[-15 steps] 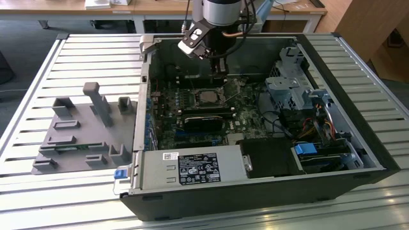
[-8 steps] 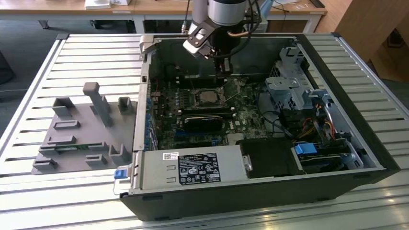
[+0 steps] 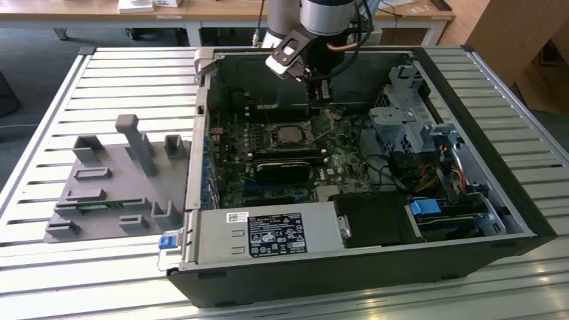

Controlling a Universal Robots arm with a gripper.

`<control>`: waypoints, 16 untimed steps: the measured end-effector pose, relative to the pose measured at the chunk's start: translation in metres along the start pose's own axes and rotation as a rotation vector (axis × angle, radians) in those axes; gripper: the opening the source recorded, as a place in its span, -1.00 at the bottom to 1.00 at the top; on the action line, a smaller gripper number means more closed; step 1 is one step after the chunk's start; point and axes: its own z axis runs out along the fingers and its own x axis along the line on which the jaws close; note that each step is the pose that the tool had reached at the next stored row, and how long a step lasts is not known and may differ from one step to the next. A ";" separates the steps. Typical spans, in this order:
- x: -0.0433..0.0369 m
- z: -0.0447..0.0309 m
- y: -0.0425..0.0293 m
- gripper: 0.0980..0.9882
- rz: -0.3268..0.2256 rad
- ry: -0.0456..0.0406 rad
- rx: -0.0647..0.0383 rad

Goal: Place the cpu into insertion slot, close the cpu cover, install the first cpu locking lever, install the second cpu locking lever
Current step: 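Close the cpu cover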

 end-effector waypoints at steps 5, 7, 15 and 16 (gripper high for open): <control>0.0001 0.0012 0.0082 -0.98 0.000 0.0000 0.000; 0.0003 0.0017 0.0108 -0.98 0.000 0.0001 0.000; 0.0005 0.0033 0.0206 -0.98 0.000 -0.0005 0.003; 0.0005 0.0037 0.0218 -0.98 0.000 -0.0004 0.003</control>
